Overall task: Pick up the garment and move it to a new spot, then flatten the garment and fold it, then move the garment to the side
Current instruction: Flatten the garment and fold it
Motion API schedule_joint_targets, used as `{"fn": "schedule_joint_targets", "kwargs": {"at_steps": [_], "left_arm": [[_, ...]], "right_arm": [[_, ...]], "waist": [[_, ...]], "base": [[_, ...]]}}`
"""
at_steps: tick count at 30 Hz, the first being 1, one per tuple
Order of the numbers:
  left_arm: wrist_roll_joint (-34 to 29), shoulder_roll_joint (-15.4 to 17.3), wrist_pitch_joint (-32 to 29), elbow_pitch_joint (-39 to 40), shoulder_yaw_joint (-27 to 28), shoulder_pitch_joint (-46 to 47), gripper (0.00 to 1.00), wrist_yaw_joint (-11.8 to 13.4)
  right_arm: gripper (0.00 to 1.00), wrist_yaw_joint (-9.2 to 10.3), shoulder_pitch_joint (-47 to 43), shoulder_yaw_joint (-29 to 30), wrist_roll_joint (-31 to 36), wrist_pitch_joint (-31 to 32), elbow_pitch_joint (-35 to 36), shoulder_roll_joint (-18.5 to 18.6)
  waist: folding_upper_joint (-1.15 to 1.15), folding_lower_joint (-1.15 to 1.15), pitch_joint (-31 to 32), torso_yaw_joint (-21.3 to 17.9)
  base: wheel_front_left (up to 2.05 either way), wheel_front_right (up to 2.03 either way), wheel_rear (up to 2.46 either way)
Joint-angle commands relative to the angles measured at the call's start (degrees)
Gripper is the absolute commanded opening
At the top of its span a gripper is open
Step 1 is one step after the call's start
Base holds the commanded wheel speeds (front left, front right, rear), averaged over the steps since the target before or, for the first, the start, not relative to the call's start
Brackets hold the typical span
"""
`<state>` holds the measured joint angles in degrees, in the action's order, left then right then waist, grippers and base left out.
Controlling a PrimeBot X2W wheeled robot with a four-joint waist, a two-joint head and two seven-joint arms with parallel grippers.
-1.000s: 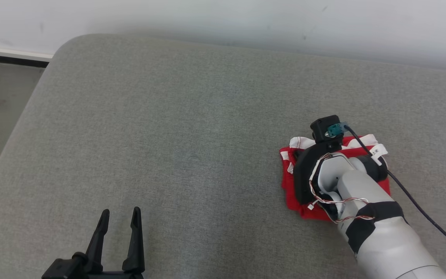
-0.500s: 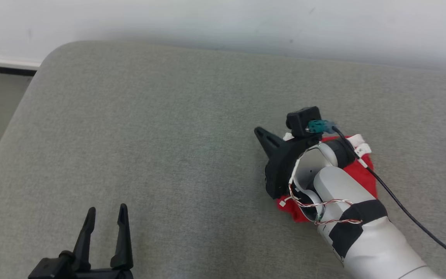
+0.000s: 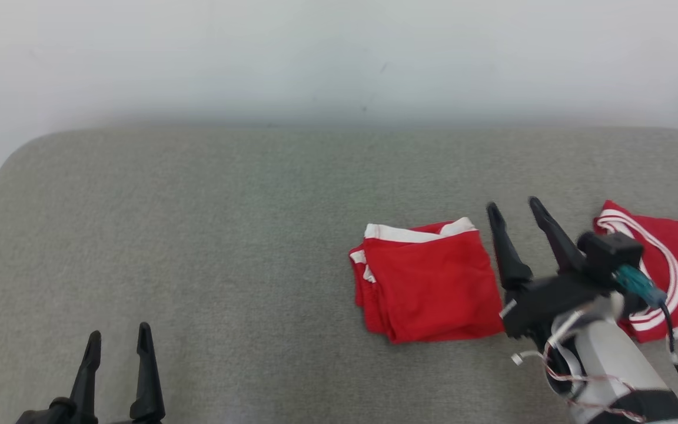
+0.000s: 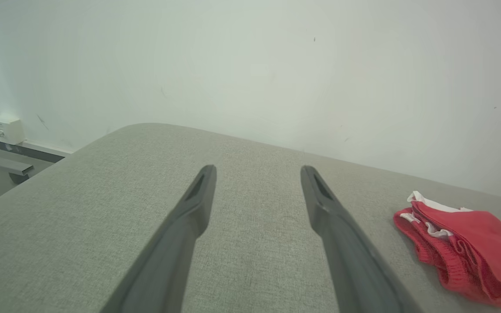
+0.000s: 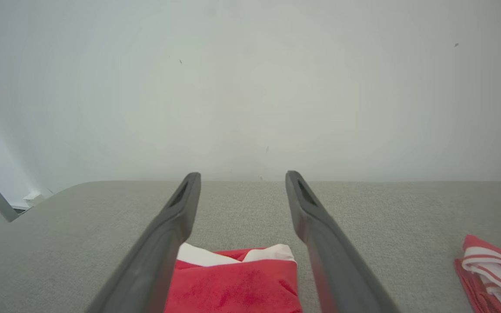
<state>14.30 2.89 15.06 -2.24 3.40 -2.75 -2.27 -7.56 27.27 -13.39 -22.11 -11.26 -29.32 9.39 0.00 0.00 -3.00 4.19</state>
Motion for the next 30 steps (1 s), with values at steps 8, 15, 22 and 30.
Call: {"fn": "schedule_joint_targets", "kwargs": {"at_steps": [8, 15, 22, 30], "left_arm": [[-0.10, -0.01, 0.11, -0.15, 0.70, -1.12, 1.00, -0.06], [-1.57, -0.01, 0.11, -1.26, -0.34, -1.22, 1.00, -0.14], [-1.35, 0.03, 0.11, -2.57, -0.22, -3.00, 1.00, 0.67], [-1.27, 0.01, 0.11, -3.06, -0.62, -3.68, 1.00, 0.78]], "right_arm": [[1.00, 0.18, -12.41, 5.67, 3.02, -0.88, 8.38, 2.40], [1.00, 0.17, -19.19, 6.20, 1.88, 1.18, 11.29, 1.41], [1.00, 0.17, -20.65, 3.90, 2.26, 2.04, 11.41, 0.13], [1.00, 0.18, -20.87, 3.38, 1.46, 1.87, 11.50, 0.33]], "waist": [[0.00, 0.00, 4.65, -5.99], [0.00, 0.00, 5.50, -8.34], [0.00, 0.00, 6.25, -10.50], [0.00, 0.00, 6.72, -10.56]], "base": [[0.00, 0.00, 0.00], [0.00, 0.00, 0.00], [0.00, 0.00, 0.00], [0.00, 0.00, 0.00]]}}
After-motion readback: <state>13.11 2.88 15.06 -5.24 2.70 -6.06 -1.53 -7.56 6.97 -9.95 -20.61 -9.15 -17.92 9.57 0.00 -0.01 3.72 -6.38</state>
